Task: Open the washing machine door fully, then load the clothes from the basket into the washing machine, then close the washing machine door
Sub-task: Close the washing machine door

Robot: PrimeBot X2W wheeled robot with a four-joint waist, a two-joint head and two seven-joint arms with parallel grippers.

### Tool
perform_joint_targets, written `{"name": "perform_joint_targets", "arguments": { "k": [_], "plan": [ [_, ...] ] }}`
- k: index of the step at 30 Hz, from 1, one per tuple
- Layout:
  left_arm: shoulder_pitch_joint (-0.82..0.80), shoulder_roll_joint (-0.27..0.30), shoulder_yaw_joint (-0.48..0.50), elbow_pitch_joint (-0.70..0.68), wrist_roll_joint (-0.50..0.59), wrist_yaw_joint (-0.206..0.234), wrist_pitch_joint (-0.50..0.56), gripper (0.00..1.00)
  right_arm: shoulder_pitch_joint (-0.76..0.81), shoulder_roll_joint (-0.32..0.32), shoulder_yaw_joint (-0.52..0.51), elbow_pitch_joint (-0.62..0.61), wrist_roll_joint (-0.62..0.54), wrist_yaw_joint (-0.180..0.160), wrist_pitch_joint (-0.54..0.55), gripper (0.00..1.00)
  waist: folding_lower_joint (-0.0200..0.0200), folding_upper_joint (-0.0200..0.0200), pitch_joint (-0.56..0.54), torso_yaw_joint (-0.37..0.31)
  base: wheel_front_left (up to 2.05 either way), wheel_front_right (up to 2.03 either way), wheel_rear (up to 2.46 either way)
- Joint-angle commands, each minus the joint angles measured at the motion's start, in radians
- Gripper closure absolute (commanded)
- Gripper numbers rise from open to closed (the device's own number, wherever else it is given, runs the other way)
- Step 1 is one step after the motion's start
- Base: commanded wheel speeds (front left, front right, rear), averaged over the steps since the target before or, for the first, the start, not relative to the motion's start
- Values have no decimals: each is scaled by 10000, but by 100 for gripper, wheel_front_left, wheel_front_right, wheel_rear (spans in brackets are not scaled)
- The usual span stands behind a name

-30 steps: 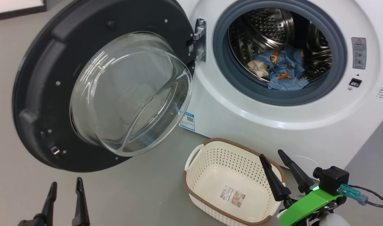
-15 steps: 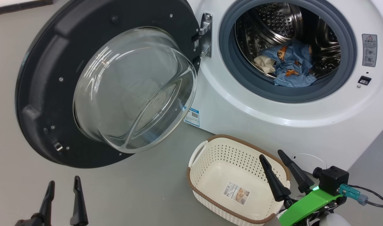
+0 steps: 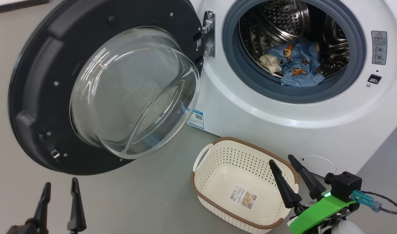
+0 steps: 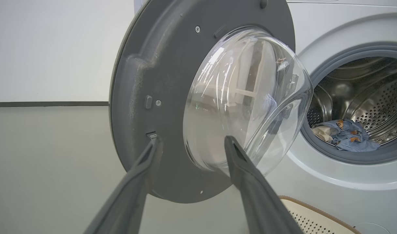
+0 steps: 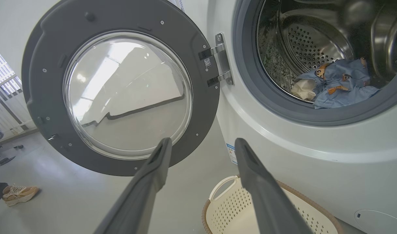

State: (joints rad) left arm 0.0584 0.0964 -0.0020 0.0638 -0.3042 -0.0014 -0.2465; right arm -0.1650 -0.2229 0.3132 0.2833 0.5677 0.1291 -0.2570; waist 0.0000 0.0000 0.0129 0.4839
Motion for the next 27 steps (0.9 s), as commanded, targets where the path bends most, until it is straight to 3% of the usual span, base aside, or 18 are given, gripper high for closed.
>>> {"name": "perform_joint_targets", "arguments": {
  "k": [1,3,4,6,7,8,18,27],
  "plan": [
    [-415,268,374,-349,-85,64,17,0,-288,-74,226,-211,96,16,-48,0,0,0,19,-30,0,0,0],
    [-461,363,396,-461,-104,42,89,0,-294,-67,226,-210,97,16,-48,0,0,0,29,-56,0,0,0],
    [-496,420,418,-531,-124,27,130,9,-296,-65,222,-213,96,16,-48,0,0,0,41,-66,0,0,0],
    [-573,536,435,-750,-130,4,237,58,-297,-62,202,-221,89,16,-48,0,0,0,69,-73,0,0,0],
    [-617,605,451,-889,-133,-4,308,87,-295,-59,191,-223,85,16,-48,0,0,0,83,-73,0,0,0],
    [-663,674,473,-1043,-147,-14,390,100,-294,-54,182,-225,83,16,-48,0,0,0,99,-72,0,0,0],
    [-1652,1817,1241,-2567,-879,-420,1447,100,-343,5,136,-233,59,16,-48,0,0,0,219,-51,0,0,0],
    [-3303,2919,2535,-2865,-2707,-660,2791,100,-410,34,241,-210,86,16,-48,0,0,0,213,-176,0,0,0]
  ]
}}
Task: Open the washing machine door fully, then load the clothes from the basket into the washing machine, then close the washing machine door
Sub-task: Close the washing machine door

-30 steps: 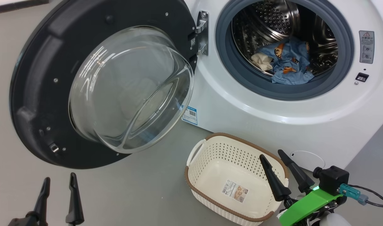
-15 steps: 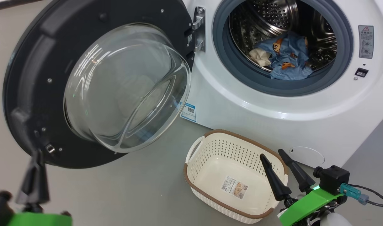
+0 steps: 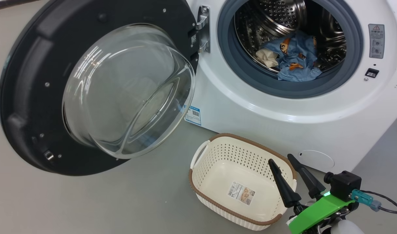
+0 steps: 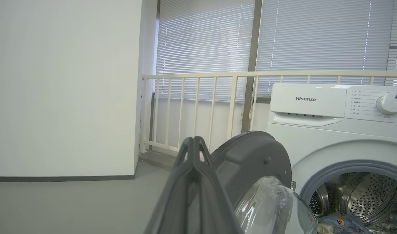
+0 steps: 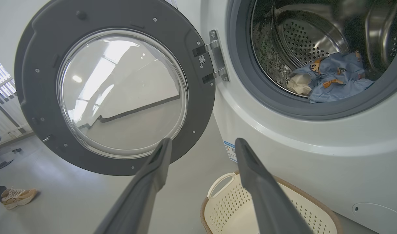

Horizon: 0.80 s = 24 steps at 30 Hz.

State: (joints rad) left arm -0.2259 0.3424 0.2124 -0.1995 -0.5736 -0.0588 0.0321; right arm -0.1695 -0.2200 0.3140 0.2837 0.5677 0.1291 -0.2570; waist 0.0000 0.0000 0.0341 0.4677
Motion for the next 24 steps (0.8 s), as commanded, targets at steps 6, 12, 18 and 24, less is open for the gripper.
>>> {"name": "perform_joint_targets", "arguments": {
  "k": [6,12,18,24],
  "plan": [
    [-1643,788,1389,1015,-2060,-56,1063,100,-399,-39,258,-211,108,16,-48,0,0,0,33,-152,0,0,0],
    [-2687,1192,2208,2953,-3890,-37,2101,100,-481,-98,234,-212,114,16,-48,0,0,0,135,-349,0,0,0],
    [-3844,1633,2483,5043,-5134,90,3233,100,-573,-166,262,-203,114,16,-48,0,0,0,265,-537,0,0,0],
    [-4774,1867,2445,6631,-5545,400,3765,100,-715,-210,307,-198,110,16,-48,0,0,0,447,-683,0,0,0]
  ]
}}
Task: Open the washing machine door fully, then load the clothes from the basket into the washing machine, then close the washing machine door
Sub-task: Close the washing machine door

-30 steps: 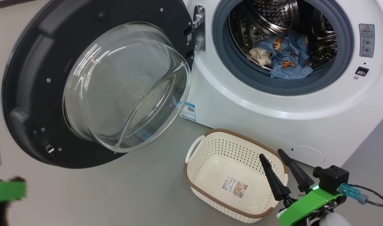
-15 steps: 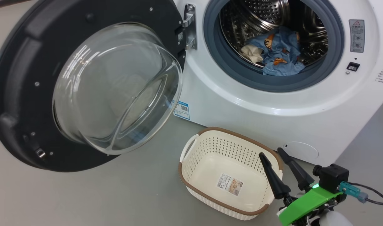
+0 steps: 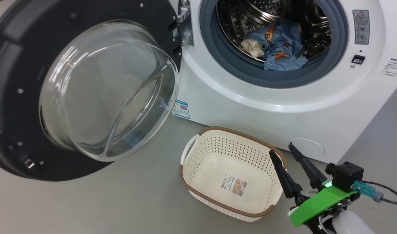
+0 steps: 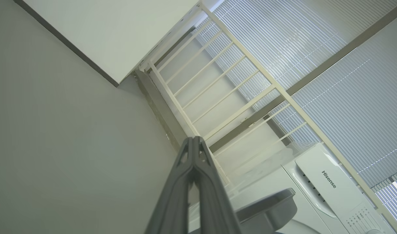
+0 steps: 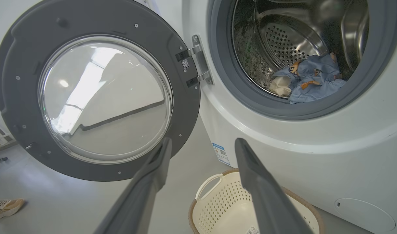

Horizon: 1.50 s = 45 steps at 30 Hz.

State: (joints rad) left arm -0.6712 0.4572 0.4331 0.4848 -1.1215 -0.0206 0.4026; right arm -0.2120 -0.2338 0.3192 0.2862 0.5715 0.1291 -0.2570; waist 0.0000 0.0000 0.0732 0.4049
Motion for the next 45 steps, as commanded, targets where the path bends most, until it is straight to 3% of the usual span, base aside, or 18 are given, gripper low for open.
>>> {"name": "perform_joint_targets", "arguments": {
  "k": [1,9,20,35,45],
  "plan": [
    [-439,756,233,52,-106,67,127,100,-324,-73,271,-223,70,16,-48,0,0,0,101,-99,0,0,0],
    [-1074,1176,289,1992,-522,372,996,100,-456,-123,281,-227,78,16,-48,0,0,0,374,-495,0,0,0],
    [-1424,1421,209,3067,-913,386,2098,100,-531,-205,225,-239,86,16,-48,0,0,0,523,-696,0,0,0],
    [-1172,1098,-161,2884,-1278,241,3556,100,-554,-190,205,-218,89,16,-48,0,0,0,521,-795,0,0,0],
    [-337,960,-604,1768,-1768,493,5869,100,-417,-124,77,-196,105,16,-48,0,0,0,340,-819,0,0,0]
  ]
}}
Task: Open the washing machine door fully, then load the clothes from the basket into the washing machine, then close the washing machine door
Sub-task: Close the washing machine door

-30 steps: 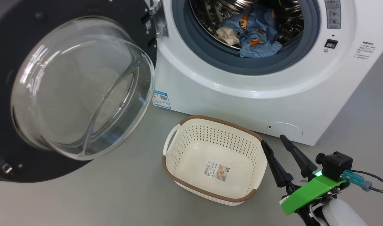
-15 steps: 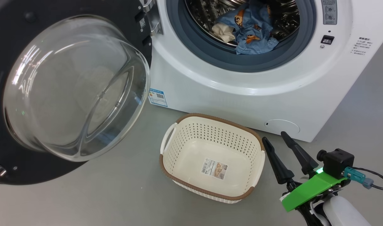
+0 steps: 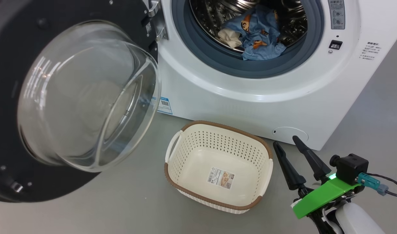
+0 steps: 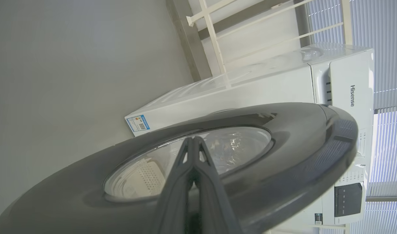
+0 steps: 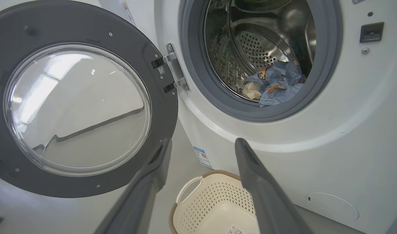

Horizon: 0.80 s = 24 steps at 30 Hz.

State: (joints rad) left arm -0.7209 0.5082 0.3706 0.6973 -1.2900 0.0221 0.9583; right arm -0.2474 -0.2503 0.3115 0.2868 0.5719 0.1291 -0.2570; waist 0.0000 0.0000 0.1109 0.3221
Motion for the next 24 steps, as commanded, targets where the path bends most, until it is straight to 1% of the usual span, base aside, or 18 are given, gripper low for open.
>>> {"name": "perform_joint_targets", "arguments": {
  "k": [1,4,8,9,10,13,18,24],
  "plan": [
    [264,426,-24,-552,-144,105,549,100,-51,59,142,-196,101,16,-48,0,0,0,-58,11,0,0,0],
    [578,306,-172,-1239,-344,196,1234,100,-28,112,122,-199,95,16,-48,0,0,0,-106,23,0,0,0],
    [1006,-98,-352,-2452,-643,376,1870,100,-1,168,112,-191,97,16,-48,0,0,0,-180,28,0,0,0],
    [1119,-215,-367,-2788,-727,436,1974,100,7,181,109,-190,97,16,-48,0,0,0,-202,19,0,0,0],
    [1119,-215,-367,-2788,-727,436,1974,100,7,181,109,-190,97,16,-48,0,0,0,-202,19,0,0,0],
    [1554,-522,-522,-3859,-837,655,2260,100,51,208,87,-191,101,16,-48,0,0,0,-277,-11,0,0,0],
    [2110,-994,-692,-5384,-1132,1126,2693,100,131,252,88,-164,108,16,-48,0,0,0,-409,-72,0,0,0],
    [2493,-1502,-949,-6721,-1362,1568,2964,100,163,286,138,-151,130,16,-48,0,0,0,-521,-214,0,0,0]
  ]
}}
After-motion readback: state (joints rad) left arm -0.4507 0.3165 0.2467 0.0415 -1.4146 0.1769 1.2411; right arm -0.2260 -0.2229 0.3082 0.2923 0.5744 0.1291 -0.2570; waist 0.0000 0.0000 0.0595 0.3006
